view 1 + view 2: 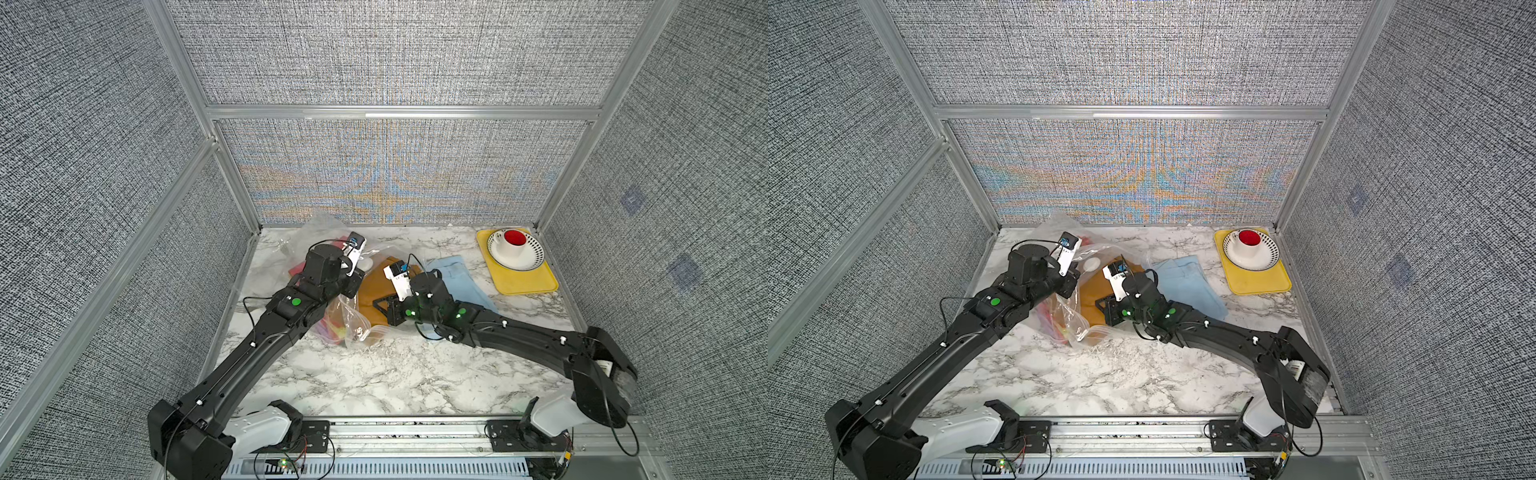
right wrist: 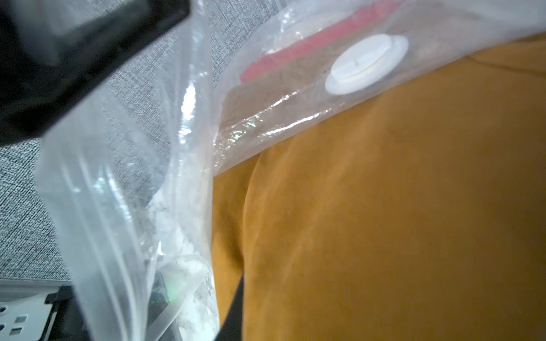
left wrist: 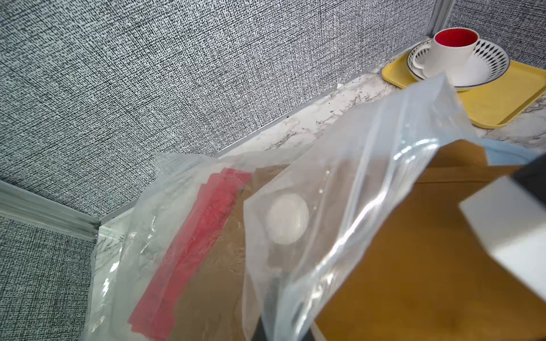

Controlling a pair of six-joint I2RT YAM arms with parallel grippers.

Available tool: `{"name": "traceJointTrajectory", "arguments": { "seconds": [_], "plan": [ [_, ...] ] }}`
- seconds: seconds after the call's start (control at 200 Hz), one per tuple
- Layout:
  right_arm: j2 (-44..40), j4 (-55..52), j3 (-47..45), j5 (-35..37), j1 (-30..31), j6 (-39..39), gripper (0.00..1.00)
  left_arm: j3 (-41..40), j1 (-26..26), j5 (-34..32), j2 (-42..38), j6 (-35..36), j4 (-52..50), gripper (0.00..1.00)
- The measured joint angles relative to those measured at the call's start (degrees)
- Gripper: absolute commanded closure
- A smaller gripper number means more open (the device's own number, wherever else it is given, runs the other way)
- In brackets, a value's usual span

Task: Take the trousers out of the vacuum bag
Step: Take out the trousers from the vacuum bag.

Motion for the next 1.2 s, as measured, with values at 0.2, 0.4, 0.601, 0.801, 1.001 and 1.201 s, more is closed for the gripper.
{"name": "traceJointTrajectory", "arguments": {
  "seconds": [0.2, 0.4, 0.601, 0.801, 1.001, 1.201],
  "plan": [
    [-5.64, -4.85, 1.29, -0.61, 0.02, -6.71, 1.00, -0.55, 0.02, -1.22, 1.22, -0.02, 0.46, 1.00],
    [-9.90, -9.57, 2.05, -2.62, 0.02, -12.04, 1.00, -0.79, 0.04, -1.97, 2.45, -0.17, 0.83, 1.00],
    [-14.93, -13.18, 2.38, -3.98, 0.00, -14.95, 1.00, -1.46, 0.04, -2.93, 3.39, -0.22, 1.73, 1.00],
    [-20.61, -16.76, 4.68, -5.25, -1.20, -15.89, 1.00, -1.81, 0.07, -4.13, 4.85, -0.22, 2.69, 1.00],
    [-23.37, -19.58, 9.53, -6.51, -3.30, -15.96, 1.00, -1.84, 0.07, -4.22, 5.27, -0.24, 2.97, 1.00],
    [-24.79, -22.75, 13.88, -6.40, -7.43, -15.58, 1.00, -2.73, 0.07, -4.83, 5.22, -0.66, 3.06, 1.00]
  ]
}}
